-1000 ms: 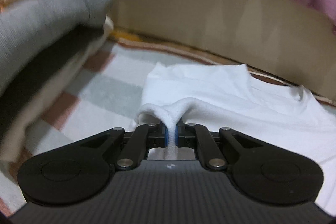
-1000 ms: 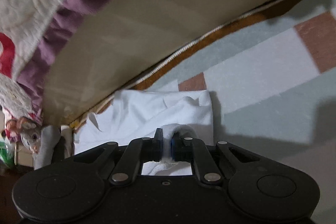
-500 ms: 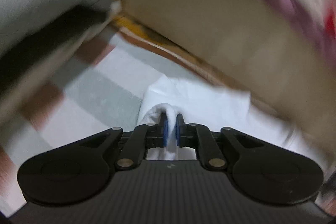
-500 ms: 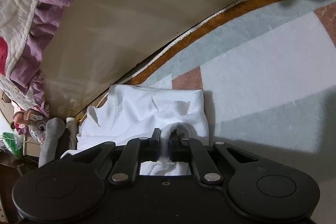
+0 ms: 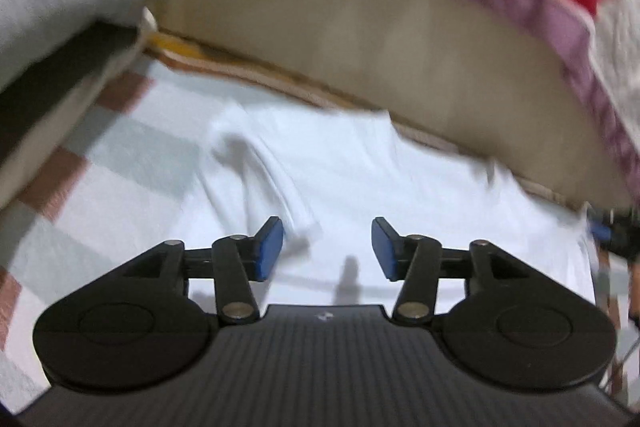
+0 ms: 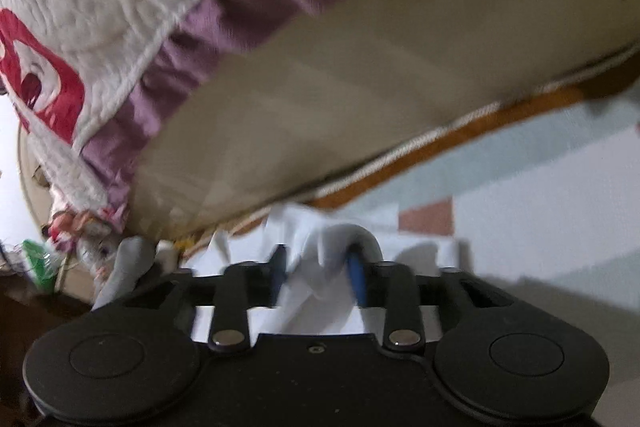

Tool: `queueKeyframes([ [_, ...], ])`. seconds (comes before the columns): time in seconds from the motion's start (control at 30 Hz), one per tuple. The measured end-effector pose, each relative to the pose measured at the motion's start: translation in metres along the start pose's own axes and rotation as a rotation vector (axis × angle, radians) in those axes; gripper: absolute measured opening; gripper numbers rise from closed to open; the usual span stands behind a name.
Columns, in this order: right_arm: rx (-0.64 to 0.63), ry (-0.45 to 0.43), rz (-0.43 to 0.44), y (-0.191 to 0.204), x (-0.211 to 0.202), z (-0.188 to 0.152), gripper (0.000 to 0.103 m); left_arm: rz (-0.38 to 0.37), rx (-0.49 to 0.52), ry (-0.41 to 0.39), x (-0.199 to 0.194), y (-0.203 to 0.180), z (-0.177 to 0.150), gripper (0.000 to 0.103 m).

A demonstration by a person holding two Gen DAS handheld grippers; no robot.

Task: Fold clothes

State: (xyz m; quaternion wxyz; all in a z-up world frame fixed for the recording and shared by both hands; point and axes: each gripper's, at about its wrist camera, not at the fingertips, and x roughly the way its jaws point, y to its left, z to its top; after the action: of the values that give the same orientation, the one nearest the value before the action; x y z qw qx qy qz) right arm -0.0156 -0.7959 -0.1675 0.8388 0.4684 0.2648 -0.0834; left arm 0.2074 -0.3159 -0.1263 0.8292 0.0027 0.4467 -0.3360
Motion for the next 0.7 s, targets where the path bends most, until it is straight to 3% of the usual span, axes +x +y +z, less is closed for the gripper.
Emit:
queueKeyframes([
  [0.13,-0.101,-0.022,-0.033,0.018,-0.016,-0.006,0.046,0.06,-0.05,0.019,0.01,0.0,-0.008,0.052],
  [0.27,-0.226,-0.035,-0.079,0.038,-0.036,-0.014,0.047,0.158,-0.043,-0.012,0.023,0.005,-0.01,0.053],
  [0.33,-0.288,-0.042,-0.102,0.048,-0.046,-0.019,0.048,0.167,-0.079,-0.03,0.033,0.014,-0.007,0.053],
  [0.4,-0.384,-0.005,-0.124,0.056,-0.044,-0.022,0.05,0.174,-0.099,-0.044,0.038,0.018,-0.006,0.043],
  [0.5,-0.557,0.121,-0.234,0.054,-0.015,-0.034,0.05,0.199,-0.042,-0.041,0.044,0.015,-0.004,0.014],
  [0.6,-0.652,0.184,-0.323,0.044,0.011,-0.041,0.05,0.201,0.026,-0.07,0.042,0.007,0.004,0.007],
  [0.7,-0.614,0.128,-0.316,0.033,0.021,-0.033,0.05,0.194,0.071,-0.132,0.04,0.002,0.028,0.006],
])
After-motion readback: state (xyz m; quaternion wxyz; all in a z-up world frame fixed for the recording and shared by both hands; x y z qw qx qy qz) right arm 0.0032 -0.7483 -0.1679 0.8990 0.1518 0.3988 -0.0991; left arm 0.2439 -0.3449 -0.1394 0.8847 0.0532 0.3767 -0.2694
